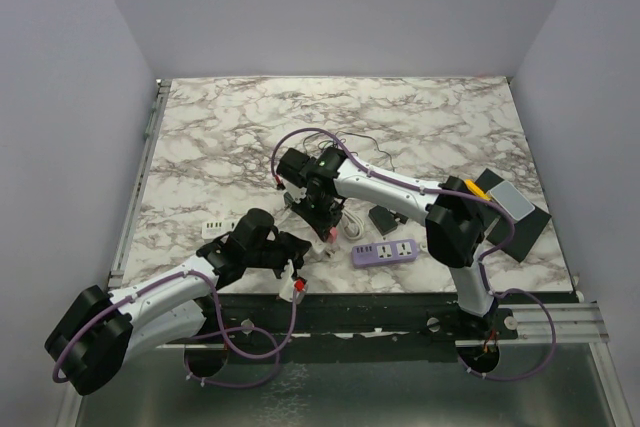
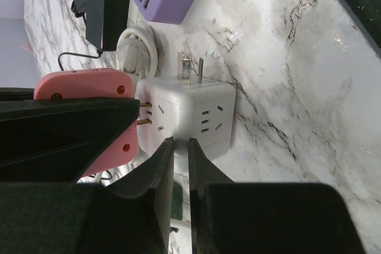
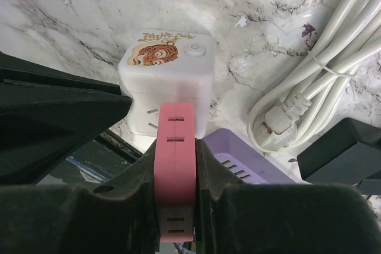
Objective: Insert the plug
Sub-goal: Insert the plug into the socket.
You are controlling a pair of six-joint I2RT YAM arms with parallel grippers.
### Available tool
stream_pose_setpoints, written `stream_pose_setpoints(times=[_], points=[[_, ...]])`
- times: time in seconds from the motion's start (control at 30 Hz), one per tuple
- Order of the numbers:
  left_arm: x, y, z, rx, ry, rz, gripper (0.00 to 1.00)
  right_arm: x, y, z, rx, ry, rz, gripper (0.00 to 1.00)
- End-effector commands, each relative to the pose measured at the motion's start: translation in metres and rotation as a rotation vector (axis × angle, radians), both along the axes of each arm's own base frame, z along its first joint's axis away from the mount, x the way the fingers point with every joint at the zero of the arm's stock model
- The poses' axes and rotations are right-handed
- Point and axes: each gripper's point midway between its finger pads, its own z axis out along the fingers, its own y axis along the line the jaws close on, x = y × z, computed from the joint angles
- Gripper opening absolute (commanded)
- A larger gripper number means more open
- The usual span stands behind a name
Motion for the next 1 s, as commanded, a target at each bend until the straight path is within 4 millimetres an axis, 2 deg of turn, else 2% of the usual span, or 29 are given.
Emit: stream_pose_setpoints(times=[0.0, 0.23, 0.47, 0.67, 0.8, 0.97], points=[[-0.005, 0.003, -0.012, 0.025, 0.036, 0.011, 0.14, -0.020, 0.015, -0.018, 0.041, 0.083, -0.013, 0.01], [-0.006, 0.003, -0.014, 0.025, 0.043, 0.019, 0.12, -0.025, 0.018, -0.022, 0.060, 0.098, -0.044, 0.01], [-0.006, 0.002, -0.013, 0.022, 0.041, 0.020, 0.12, -0.026, 0.013, -0.029, 0.043, 0.096, -0.046, 0.01], [-0.007, 0.001, -0.011, 0.013, 0.047, 0.020, 0.08, -0.018, 0.003, -0.025, 0.024, 0.056, -0.029, 0.01], [-0.009, 0.000, -0.007, 0.000, 0.037, 0.005, 0.08, -0.014, 0.001, -0.021, 0.073, 0.081, -0.011, 0.01], [-0.009, -0.001, -0.003, -0.005, 0.000, -0.018, 0.08, -0.018, 0.006, -0.011, 0.173, 0.151, 0.029, 0.01]])
